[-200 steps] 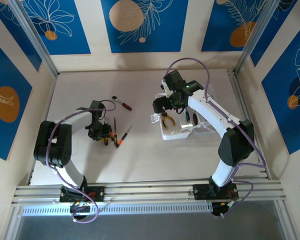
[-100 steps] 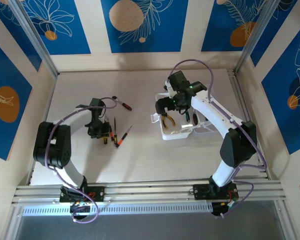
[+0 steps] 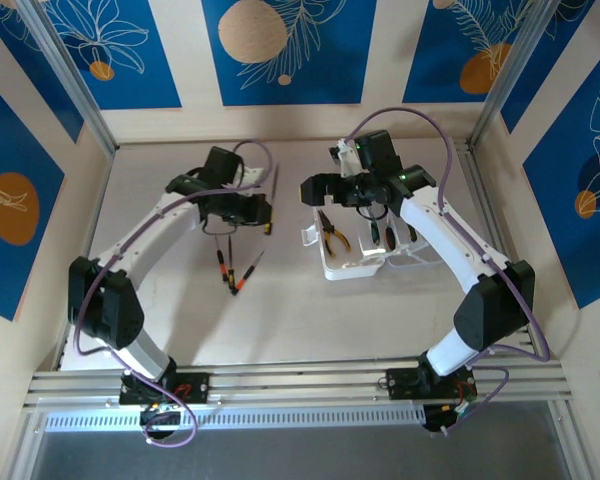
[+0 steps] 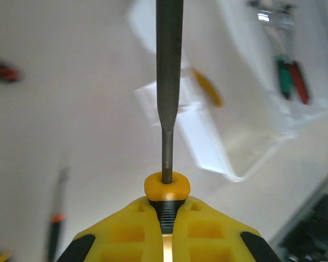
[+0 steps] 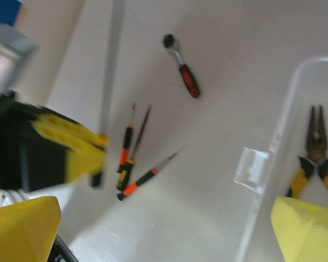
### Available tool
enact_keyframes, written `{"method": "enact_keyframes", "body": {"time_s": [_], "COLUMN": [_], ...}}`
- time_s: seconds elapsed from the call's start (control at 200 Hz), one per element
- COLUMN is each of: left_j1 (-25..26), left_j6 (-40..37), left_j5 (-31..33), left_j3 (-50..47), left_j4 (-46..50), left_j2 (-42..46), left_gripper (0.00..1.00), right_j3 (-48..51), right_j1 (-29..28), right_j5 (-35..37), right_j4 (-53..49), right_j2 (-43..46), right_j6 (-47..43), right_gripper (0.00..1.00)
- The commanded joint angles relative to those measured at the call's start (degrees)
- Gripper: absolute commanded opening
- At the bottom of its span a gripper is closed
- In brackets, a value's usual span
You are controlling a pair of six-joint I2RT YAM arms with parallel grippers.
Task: Pack the tool kit
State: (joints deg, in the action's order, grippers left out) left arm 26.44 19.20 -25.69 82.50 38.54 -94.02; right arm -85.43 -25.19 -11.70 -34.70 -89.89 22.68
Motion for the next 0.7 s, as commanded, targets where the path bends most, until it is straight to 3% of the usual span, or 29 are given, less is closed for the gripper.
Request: {"method": "enact_keyframes", "body": {"time_s": [0.0, 0.26, 0.55, 0.645, 0.695], "left_j1": [3.0, 5.6, 6.6, 7.0, 7.0], "left_j6": [3.6, 5.9, 6.3, 5.9, 5.6], "left_j5": [-9.5, -13.8, -15.6, -16.1, -16.1], "left_j3": [2.4, 5.9, 6.5, 6.6, 6.5], "left_j4": [-7.5, -12.2, -13.5, -13.5, -13.2], "left_j2": [-3.1, -5.7, -5.9, -6.0, -6.0], "left_gripper": [0.00, 0.00, 0.00, 0.00, 0.00], "right_j3": [1.0, 1.4, 2.0, 1.7, 1.6], "right_j1": [0.4, 1.6, 2.3, 2.3, 2.4], "right_j5": [-4.1, -1.0, 0.0, -1.2, -2.2], "right_j4": [5.8, 6.0, 7.4, 8.4, 8.9], "right_j2": [0.7, -2.1, -4.3, -4.9, -5.2], "right_j6": [4.8, 6.5, 6.6, 6.8, 6.9], "right_gripper": [0.95, 0.72, 0.61, 0.44, 0.30]}}
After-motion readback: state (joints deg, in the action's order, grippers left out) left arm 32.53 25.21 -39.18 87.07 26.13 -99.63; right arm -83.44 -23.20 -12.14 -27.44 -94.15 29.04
